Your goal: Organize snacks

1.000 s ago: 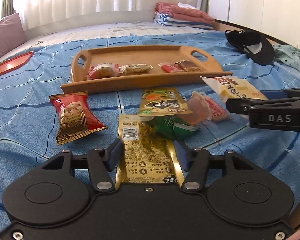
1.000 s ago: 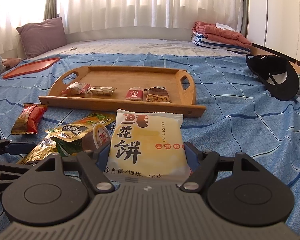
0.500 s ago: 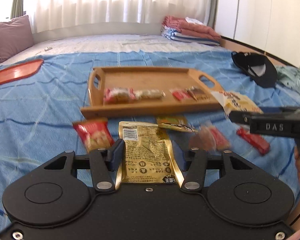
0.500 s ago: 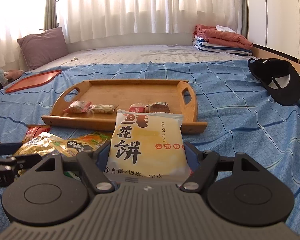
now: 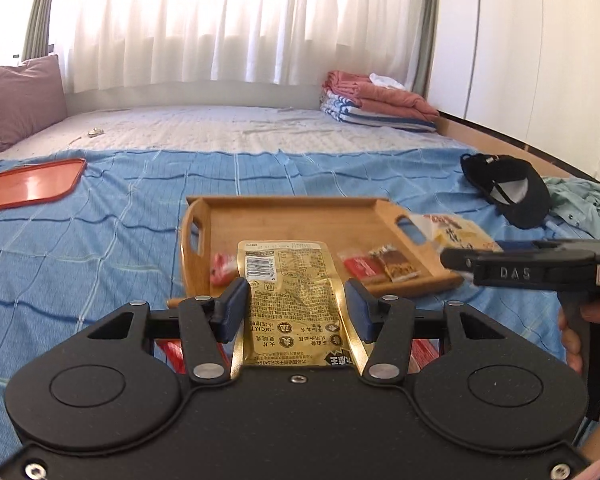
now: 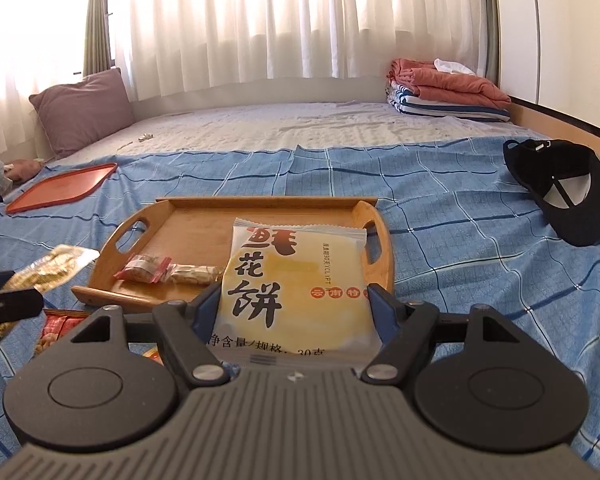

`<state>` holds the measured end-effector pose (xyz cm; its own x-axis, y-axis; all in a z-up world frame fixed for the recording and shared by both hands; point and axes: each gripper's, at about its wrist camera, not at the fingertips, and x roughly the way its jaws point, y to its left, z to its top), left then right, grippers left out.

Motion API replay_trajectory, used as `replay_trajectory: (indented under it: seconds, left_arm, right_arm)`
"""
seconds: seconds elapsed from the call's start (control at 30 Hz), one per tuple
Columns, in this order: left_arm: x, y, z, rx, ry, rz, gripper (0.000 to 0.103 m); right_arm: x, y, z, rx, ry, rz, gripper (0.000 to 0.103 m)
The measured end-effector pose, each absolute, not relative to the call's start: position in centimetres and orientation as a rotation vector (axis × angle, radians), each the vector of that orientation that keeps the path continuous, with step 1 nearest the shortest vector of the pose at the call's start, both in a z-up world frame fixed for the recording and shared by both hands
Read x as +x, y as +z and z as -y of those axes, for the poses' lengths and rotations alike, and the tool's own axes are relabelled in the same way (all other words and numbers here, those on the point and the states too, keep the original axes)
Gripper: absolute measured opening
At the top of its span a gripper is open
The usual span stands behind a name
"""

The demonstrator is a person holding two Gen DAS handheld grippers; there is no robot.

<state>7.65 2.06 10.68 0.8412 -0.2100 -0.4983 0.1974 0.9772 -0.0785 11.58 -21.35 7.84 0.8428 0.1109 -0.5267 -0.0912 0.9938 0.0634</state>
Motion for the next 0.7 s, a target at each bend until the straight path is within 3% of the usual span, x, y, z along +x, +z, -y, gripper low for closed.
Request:
replay_trajectory:
  seconds: [0.47, 0.7]
  left_arm:
    - [19.9, 12.2, -2.7, -0.085, -0.155, -0.559, 0.051]
    - [25.7, 10.3, -2.6, -0.095, -0.127, -0.623, 0.051]
  right_arm:
    - [19.3, 8.2, 22.8, 0.110, 0.116, -0.669, 0.076]
    - [23.3, 7.8, 22.8, 0.115, 0.122, -0.721, 0.076]
